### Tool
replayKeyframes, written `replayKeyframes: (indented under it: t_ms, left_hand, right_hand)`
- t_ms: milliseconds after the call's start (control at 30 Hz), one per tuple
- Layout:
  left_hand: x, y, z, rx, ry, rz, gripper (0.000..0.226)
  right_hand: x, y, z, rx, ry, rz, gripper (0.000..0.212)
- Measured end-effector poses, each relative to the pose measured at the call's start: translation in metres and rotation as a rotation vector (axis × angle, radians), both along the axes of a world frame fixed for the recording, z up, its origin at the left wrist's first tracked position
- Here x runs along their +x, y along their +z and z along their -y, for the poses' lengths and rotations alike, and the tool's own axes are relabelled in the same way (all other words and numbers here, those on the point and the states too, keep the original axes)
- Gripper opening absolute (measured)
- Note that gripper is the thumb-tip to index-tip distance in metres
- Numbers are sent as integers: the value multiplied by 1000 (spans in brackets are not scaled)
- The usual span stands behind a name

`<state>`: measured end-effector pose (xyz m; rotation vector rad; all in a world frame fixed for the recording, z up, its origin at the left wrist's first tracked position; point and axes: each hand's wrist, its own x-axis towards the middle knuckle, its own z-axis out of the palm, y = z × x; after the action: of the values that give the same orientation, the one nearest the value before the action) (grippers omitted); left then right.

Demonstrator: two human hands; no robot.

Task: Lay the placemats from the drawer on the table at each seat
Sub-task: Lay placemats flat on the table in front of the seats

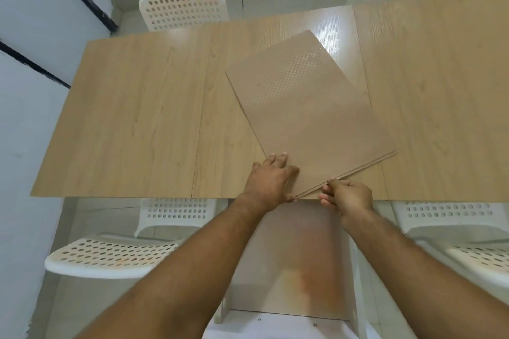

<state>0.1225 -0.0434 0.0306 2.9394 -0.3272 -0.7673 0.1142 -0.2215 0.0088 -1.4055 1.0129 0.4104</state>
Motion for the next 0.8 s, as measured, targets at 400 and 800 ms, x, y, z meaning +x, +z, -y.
replayKeyframes:
  t_ms: [400,800]
  left_hand:
    - [3,9,-8,-184,19,-67,48]
    - [12,13,21,-360,580,-148,3]
  right_hand:
    - [-11,12,-5,-94,109,59,21]
    - [-6,16,-11,14,125,-10,36]
